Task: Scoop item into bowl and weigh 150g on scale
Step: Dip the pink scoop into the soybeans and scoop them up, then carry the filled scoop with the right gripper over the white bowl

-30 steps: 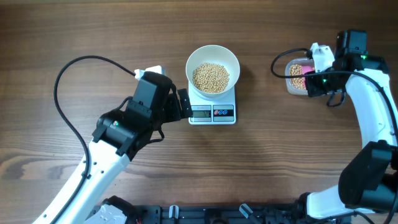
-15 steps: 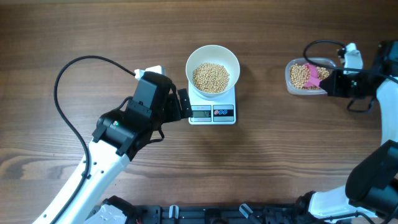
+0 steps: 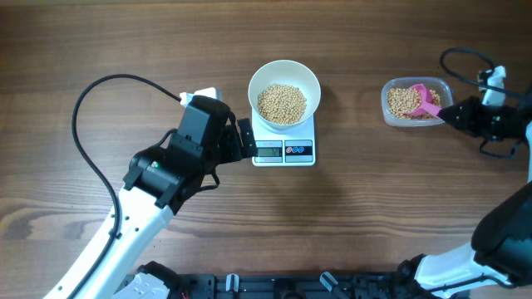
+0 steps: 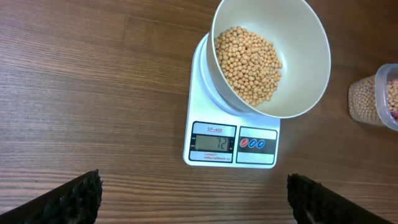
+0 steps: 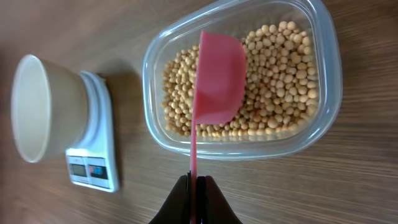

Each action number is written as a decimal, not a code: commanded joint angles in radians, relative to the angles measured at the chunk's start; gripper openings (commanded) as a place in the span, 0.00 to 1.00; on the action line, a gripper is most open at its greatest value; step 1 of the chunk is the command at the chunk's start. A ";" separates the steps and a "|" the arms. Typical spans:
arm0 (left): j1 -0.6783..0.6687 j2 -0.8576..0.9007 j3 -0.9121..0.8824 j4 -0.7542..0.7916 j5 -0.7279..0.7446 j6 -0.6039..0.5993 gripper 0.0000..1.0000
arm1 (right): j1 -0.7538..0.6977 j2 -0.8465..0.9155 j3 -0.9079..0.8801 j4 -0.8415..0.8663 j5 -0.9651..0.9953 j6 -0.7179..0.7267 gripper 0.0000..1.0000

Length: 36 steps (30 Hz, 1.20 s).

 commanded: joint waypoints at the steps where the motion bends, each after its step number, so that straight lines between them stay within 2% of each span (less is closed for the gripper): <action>1: 0.005 -0.007 0.000 0.002 -0.010 0.008 1.00 | -0.058 0.041 0.003 -0.010 -0.183 0.007 0.04; 9: 0.005 -0.007 0.000 0.002 -0.010 0.008 1.00 | -0.147 0.054 0.003 -0.030 -0.324 0.007 0.04; 36: 0.005 -0.007 0.000 0.002 -0.010 0.008 1.00 | -0.212 0.054 0.003 -0.049 -0.406 0.004 0.04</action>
